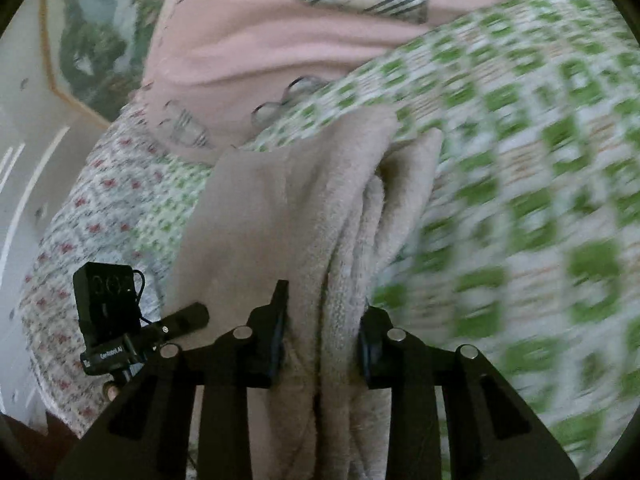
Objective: Fold small clothes
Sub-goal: 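Fold the held sweater over onto itself with both grippers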
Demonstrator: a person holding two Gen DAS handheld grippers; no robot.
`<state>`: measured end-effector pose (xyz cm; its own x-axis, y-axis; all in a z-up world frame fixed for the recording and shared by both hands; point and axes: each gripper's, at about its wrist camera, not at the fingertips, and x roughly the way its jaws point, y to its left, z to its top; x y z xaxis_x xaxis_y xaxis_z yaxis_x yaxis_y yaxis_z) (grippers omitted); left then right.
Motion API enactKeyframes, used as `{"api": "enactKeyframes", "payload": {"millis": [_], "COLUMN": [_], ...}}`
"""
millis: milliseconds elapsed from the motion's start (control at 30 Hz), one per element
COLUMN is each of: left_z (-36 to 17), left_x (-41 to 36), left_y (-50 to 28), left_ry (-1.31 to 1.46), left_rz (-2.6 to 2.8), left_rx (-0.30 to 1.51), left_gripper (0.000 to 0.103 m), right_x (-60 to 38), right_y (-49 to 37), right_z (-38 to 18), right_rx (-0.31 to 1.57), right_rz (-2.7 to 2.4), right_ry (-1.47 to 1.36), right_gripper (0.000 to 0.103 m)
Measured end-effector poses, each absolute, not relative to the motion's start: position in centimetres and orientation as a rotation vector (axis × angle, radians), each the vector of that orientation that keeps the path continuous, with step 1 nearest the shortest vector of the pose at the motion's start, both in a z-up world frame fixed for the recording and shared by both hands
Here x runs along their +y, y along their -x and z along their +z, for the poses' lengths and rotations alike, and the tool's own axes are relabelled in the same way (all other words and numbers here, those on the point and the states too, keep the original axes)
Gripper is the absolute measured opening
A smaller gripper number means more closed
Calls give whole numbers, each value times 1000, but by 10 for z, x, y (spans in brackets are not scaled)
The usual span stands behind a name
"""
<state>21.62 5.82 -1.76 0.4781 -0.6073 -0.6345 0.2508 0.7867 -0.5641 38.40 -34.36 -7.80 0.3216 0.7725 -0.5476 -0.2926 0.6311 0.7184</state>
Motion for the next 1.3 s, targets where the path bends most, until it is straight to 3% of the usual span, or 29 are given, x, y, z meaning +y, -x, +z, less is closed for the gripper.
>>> {"api": "enactKeyframes", "payload": {"millis": [300, 500, 667, 733, 967, 1033, 1067, 1100, 1133, 1167, 1200, 1300], "left_z": [-59, -81, -82, -78, -59, -59, -60, -60, -60, -60, -60, -64], "left_x": [124, 132, 143, 155, 172, 175, 175, 175, 173, 169, 165, 152], "left_y": [-181, -176, -178, -181, -224, -240, -245, -252, -257, -263, -267, -279], "left_ry": [455, 507, 549, 560, 544, 563, 565, 559, 542, 510, 489, 373], "left_rz": [-457, -461, -460, -443, -348, -314, -303, -283, -267, -259, -253, -179], "left_rx": [970, 955, 993, 981, 937, 936, 934, 934, 933, 933, 936, 952], "left_gripper": [44, 53, 71, 76, 79, 79, 77, 75, 62, 46, 40, 36], "right_x": [-281, -283, -286, -291, -299, -288, -282, -276, -271, -270, -272, -276], "right_y": [-367, -365, -366, -365, -397, -413, -421, -427, -431, -431, -428, -425], "right_z": [-107, -125, -121, -115, -83, -84, -87, -90, -91, -85, -78, -77], "right_rx": [1097, 1121, 1148, 1145, 1053, 1046, 1054, 1070, 1074, 1044, 1007, 991], "right_rz": [801, 758, 734, 694, 614, 607, 615, 627, 623, 616, 622, 570], "right_ry": [-513, -509, -491, -461, -450, -445, -453, -456, -436, -412, -403, -361], "right_gripper": [30, 31, 41, 53, 53, 45, 39, 18, 9, 9, 8, 8]}}
